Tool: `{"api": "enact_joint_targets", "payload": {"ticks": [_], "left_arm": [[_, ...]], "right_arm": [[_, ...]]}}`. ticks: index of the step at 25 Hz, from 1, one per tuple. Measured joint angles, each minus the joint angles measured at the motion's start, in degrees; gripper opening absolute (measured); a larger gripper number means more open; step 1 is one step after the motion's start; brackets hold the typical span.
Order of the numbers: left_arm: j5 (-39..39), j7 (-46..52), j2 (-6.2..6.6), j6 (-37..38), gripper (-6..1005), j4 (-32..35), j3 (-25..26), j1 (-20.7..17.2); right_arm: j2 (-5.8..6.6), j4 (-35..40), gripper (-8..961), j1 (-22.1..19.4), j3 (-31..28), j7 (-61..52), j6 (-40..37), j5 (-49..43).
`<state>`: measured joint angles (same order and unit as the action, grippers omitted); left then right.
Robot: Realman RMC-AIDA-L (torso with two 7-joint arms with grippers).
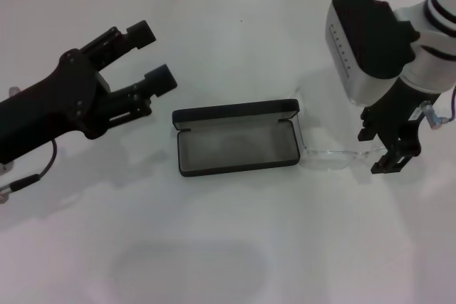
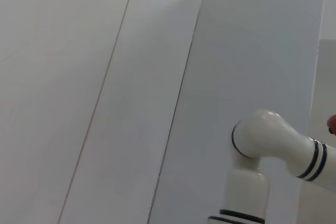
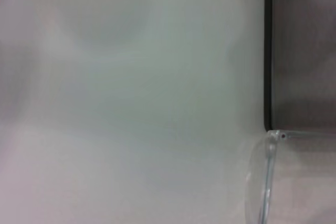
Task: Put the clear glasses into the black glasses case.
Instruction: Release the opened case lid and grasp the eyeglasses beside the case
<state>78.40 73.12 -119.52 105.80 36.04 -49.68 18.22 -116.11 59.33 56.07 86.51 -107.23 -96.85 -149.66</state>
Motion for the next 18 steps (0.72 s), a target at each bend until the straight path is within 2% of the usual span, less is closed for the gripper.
{"api": "enact_joint_targets", "payload": {"ticks": [3, 6, 11, 18], "left_arm": [[1.84, 0.00, 0.08, 0.00, 894, 0.25, -1.07, 0.68], [7.74, 0.73, 0.31, 0.07, 894, 1.77, -1.90, 2.37], [19.23, 7.33, 0.43, 0.20, 894, 7.72, -2.08, 5.09], [21.10, 7.55, 0.13, 0.12, 894, 9.66, -1.97, 5.53]], "right_arm": [[-0.07, -0.72, 469, -0.26, 0.85, 0.09, 1.35, 0.78], [-0.08, -1.00, 461, -0.84, 1.50, 0.29, 2.35, 1.33], [-0.08, -2.18, 447, -1.30, 2.32, 0.61, 3.85, 1.55], [-0.08, -2.98, 428, -1.32, 4.58, 0.62, 5.99, 2.92]]}}
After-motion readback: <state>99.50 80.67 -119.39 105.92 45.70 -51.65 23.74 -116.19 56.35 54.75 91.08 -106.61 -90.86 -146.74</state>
